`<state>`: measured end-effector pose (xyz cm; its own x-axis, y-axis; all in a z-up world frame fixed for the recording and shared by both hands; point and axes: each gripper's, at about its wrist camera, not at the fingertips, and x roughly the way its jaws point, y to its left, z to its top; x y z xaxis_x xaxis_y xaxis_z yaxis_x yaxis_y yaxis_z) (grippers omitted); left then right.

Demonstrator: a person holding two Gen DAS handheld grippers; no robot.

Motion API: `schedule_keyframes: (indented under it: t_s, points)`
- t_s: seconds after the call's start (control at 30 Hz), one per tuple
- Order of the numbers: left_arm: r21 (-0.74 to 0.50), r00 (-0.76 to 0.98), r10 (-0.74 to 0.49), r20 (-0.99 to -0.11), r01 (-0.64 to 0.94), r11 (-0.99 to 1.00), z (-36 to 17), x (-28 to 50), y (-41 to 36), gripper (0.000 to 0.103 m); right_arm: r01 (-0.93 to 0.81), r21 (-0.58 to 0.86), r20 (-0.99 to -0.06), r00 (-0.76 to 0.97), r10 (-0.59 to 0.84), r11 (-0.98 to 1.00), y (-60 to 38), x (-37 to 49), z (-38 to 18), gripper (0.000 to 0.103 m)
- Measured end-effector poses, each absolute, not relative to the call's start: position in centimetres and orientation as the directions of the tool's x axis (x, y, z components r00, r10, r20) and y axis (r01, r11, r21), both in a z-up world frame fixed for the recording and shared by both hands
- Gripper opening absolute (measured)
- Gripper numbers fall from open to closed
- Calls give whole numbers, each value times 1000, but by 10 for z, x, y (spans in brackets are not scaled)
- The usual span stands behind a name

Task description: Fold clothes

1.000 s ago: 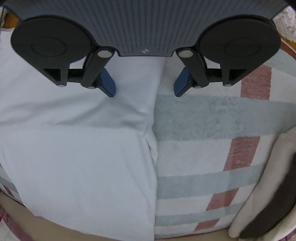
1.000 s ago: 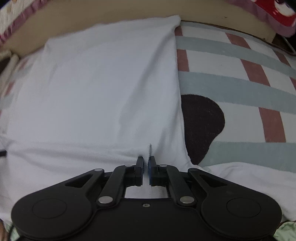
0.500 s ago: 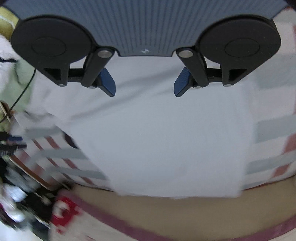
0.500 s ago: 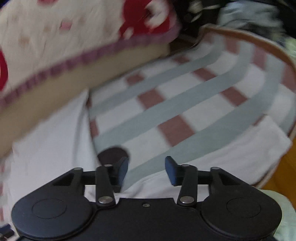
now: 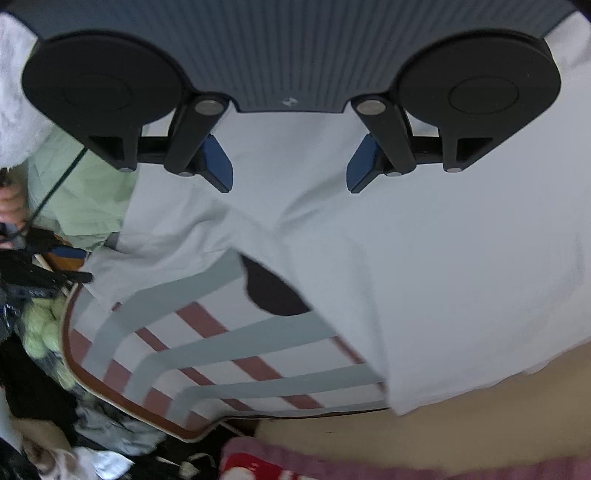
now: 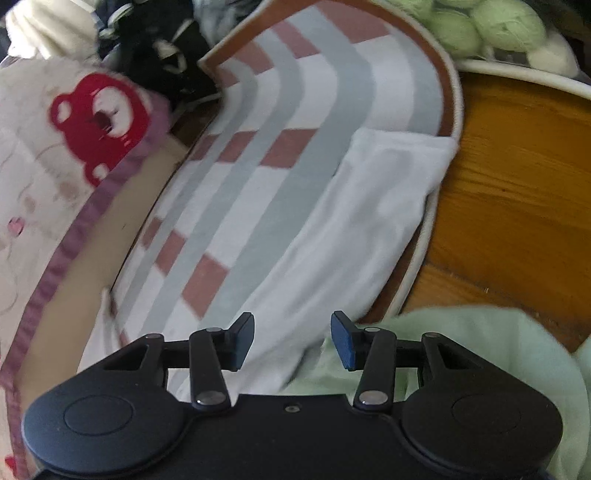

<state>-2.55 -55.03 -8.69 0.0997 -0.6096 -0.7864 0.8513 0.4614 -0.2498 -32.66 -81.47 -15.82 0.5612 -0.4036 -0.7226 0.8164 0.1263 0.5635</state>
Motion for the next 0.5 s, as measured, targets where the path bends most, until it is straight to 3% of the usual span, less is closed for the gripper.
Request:
schedule_keyframes:
  t_s: [0.13,0.3,0.33,0.37,0.4,0.43,0.5]
  points:
    - [-241,95,-599,-795,857,455,-90,-36,-568,67,876,477,-789,463,-404,73,-835,-314,-172,57]
    - [-218,103,-566,-818,855,471,-101,-38,-569,67,871,481,-773,473,-424,95,-844,-302,-182,60]
    - [-220,102,-565,-819,853,473,-102,-37,-568,67,871,472,-767,481,-424,135,-843,-297,-182,55]
    - [-222,102,-565,-819,852,475,-103,-36,-566,67,870,463,-764,490,-420,173,-842,-292,-183,30]
    - [-227,102,-569,-816,849,477,-103,-35,-564,67,870,449,-766,492,-413,203,-840,-286,-184,13]
    - [-233,102,-573,-813,845,481,-102,-33,-561,67,868,438,-765,496,-410,233,-838,-281,-184,3]
    - [-245,105,-582,-806,836,490,-100,-30,-555,67,855,428,-743,517,-425,293,-829,-273,-177,2]
